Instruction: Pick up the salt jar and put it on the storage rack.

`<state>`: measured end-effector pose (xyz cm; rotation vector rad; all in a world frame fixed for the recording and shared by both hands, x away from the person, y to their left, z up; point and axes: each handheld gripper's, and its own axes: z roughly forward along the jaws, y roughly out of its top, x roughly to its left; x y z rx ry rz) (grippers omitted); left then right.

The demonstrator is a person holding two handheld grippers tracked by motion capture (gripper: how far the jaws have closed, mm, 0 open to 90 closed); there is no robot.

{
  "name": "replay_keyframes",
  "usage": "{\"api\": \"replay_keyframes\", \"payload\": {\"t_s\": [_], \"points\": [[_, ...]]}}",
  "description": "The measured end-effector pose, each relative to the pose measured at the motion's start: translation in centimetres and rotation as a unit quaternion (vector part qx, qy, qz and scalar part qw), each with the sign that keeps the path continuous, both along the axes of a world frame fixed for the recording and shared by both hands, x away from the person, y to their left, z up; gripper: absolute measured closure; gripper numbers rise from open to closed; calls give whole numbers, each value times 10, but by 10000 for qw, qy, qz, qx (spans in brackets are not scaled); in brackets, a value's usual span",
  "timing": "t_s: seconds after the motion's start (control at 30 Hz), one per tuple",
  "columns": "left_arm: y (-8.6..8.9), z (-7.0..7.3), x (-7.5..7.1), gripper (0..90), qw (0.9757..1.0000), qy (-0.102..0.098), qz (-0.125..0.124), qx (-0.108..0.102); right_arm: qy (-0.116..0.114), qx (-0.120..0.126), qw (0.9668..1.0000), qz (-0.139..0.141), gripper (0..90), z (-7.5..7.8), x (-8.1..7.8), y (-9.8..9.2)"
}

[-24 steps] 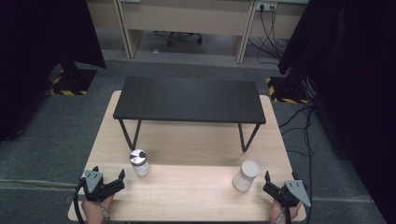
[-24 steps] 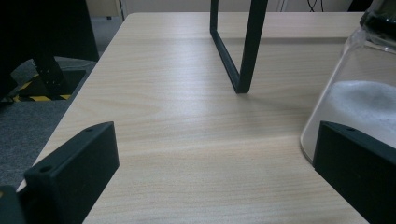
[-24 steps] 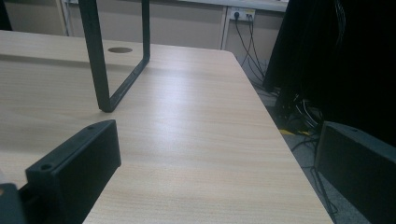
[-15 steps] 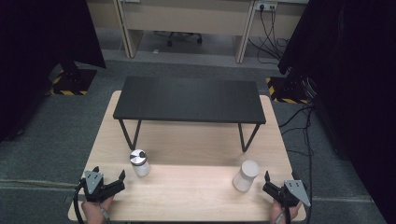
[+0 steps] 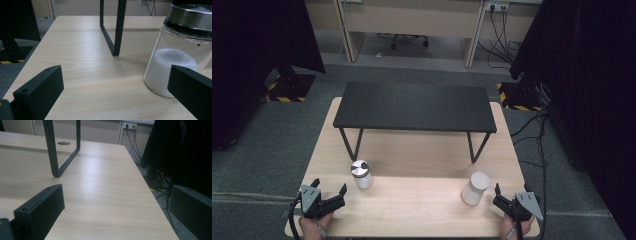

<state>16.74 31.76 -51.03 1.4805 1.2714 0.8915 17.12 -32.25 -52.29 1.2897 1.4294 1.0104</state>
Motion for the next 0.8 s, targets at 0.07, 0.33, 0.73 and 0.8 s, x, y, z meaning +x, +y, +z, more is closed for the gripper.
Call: {"api": "replay_keyframes", "payload": {"t_s": [0.07, 0.33, 0.73, 0.8], "points": [[1, 0, 0, 0, 10000, 0, -73, 6, 23, 3, 10000, -8, 2, 1, 0, 0], [3, 1, 1, 0, 9997, -13, -246, -61, 27, 12, 10000, -17, 2, 1, 1, 0], [-6, 7, -2, 0, 9993, -71, -353, -105, -21, 78, 10000, -4, 2, 0, 0, -2], [-7, 8, -2, 1, 9992, -108, -352, -125, -27, 81, 10000, 0, 2, -1, -1, -2]]}}
